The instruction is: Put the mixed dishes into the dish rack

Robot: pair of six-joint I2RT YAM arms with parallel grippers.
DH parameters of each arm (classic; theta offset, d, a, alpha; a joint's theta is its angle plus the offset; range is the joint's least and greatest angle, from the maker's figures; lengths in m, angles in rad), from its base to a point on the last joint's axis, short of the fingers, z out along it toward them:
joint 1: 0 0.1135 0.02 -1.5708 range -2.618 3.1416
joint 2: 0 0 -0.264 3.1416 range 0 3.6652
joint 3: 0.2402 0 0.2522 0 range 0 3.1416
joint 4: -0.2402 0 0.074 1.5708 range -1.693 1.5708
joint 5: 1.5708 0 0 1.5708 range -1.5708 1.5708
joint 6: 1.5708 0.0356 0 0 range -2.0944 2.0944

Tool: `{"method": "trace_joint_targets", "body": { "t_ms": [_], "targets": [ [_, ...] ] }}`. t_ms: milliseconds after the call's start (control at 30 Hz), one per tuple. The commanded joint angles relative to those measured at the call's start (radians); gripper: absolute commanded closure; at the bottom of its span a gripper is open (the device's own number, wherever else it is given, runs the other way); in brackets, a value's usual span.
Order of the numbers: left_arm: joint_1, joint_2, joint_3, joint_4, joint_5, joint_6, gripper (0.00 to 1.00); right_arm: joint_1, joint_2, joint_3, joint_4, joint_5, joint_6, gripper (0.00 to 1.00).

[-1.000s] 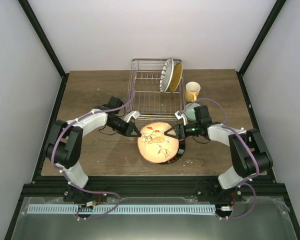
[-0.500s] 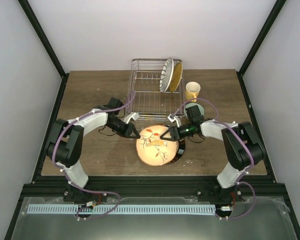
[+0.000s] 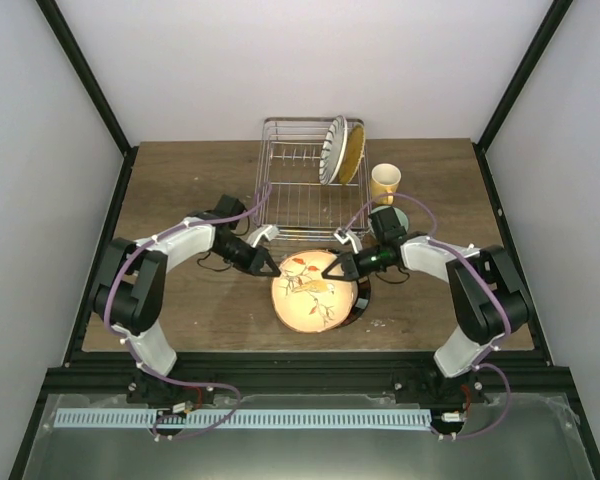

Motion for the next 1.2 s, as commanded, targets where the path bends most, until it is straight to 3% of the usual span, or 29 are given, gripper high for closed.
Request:
{"method": "trace_joint_targets", "body": {
  "t_ms": [0, 67, 200, 333, 567, 767, 967, 1167],
  "targets": [
    [-0.009, -0.017, 0.045, 0.073, 0.086, -0.035, 1.00, 0.040, -0.067, 0.060, -0.023, -0.054, -0.012, 0.92],
    [-0.009, -0.024, 0.044, 0.073, 0.075, -0.039, 0.95, 0.039, -0.083, 0.071, -0.042, -0.039, -0.013, 0.95],
    [-0.009, -0.049, 0.036, 0.079, 0.051, -0.048, 0.63, 0.039, -0.114, 0.084, -0.077, -0.015, -0.013, 0.99],
    [-0.008, -0.083, 0.029, 0.070, 0.028, -0.039, 0.54, 0.039, -0.130, 0.091, -0.094, 0.005, -0.009, 0.99],
    [0.018, -0.193, 0.001, 0.054, -0.068, -0.036, 0.45, 0.038, -0.147, 0.110, -0.149, 0.046, -0.019, 0.99],
    [0.162, -0.353, -0.057, 0.144, -0.205, -0.118, 0.44, 0.039, -0.211, 0.159, -0.202, 0.153, -0.007, 0.99],
    [0.195, -0.486, -0.082, 0.241, -0.423, -0.158, 0.42, 0.040, -0.252, 0.357, -0.267, 0.354, 0.051, 0.99],
    [0.197, -0.493, -0.087, 0.275, -0.484, -0.179, 0.43, 0.054, -0.203, 0.591, -0.271, 0.647, 0.097, 0.99]
  ]
}}
